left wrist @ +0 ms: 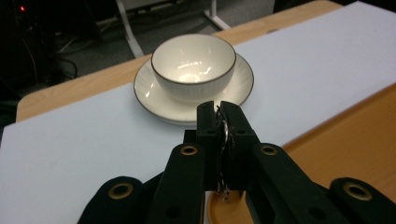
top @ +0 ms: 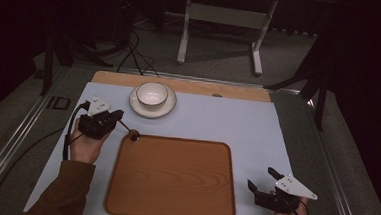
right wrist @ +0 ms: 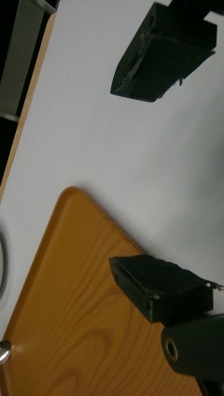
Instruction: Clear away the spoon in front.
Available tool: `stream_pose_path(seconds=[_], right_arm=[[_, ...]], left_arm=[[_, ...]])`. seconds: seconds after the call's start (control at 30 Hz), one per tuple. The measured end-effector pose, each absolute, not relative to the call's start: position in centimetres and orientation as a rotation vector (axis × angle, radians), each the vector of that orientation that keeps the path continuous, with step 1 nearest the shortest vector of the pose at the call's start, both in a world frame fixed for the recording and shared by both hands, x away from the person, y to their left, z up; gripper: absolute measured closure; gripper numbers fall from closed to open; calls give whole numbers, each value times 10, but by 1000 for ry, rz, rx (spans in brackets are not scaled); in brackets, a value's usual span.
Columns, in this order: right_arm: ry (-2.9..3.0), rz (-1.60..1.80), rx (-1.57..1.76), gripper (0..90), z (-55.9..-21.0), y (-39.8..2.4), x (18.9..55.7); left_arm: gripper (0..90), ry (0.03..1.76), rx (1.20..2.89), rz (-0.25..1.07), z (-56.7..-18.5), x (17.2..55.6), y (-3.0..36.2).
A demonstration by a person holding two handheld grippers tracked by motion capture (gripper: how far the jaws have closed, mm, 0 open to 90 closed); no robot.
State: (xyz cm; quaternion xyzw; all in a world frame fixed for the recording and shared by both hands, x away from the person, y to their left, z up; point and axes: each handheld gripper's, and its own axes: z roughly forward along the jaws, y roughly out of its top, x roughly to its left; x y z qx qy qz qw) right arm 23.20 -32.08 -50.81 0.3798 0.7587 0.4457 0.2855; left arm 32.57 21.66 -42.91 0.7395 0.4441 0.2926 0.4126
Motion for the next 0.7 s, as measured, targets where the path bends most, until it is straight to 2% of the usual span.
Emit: stream_pose_path(seconds=[0.27, 0.37, 0.7], right_arm=[[2033, 1188, 1013, 147, -508, -320, 232], [2031, 1190, 1015, 147, -508, -321, 232], [2029, 1190, 1016, 147, -508, -321, 232]], left_arm=[[869, 1109, 1775, 762, -434, 337, 213], [876, 1118, 1752, 726, -434, 341, 212], [883, 1086, 1812, 674, -423, 327, 214]])
